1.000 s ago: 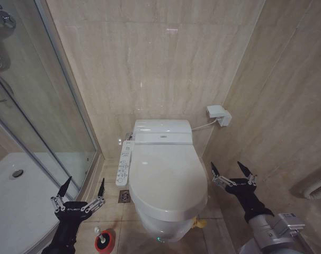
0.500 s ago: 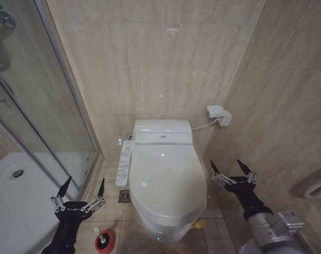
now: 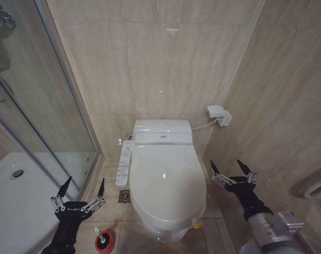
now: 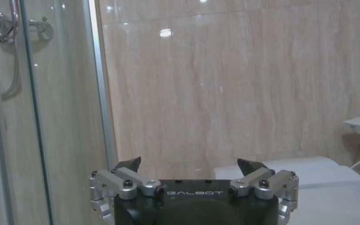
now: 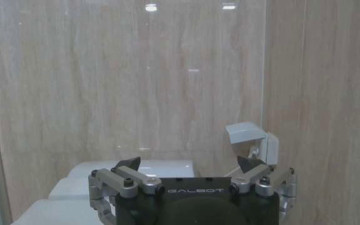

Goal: Open the toilet lid, clean the toilet bowl with a toilet brush, close the toilet lid, and flush.

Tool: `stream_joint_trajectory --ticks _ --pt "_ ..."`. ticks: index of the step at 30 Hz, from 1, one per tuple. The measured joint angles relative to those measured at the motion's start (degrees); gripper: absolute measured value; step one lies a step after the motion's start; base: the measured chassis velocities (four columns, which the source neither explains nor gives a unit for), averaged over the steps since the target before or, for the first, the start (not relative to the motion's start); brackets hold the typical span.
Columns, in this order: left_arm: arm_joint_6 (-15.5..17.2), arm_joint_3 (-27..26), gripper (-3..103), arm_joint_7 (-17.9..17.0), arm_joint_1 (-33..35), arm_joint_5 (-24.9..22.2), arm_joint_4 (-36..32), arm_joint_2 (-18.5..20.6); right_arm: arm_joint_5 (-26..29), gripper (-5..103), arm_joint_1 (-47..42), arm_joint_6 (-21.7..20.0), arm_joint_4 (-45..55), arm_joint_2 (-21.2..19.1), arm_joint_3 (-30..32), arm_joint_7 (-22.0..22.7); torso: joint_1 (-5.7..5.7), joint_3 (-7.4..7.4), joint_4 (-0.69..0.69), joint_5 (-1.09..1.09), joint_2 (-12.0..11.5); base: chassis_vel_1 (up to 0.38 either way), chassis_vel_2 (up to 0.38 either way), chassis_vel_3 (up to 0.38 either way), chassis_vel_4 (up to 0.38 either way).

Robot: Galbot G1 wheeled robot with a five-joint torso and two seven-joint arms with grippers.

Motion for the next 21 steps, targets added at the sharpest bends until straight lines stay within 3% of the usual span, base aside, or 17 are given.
stream_joint_trajectory --ticks 21 --pt "0.0 0.0 100 0.0 0.0 0.0 0.0 0.0 0.0 100 0.0 0.0 0.0 0.0 0.0 0.0 0.00 0.00 0.00 0.00 0.0 0.000 0.000 0.000 0.000"
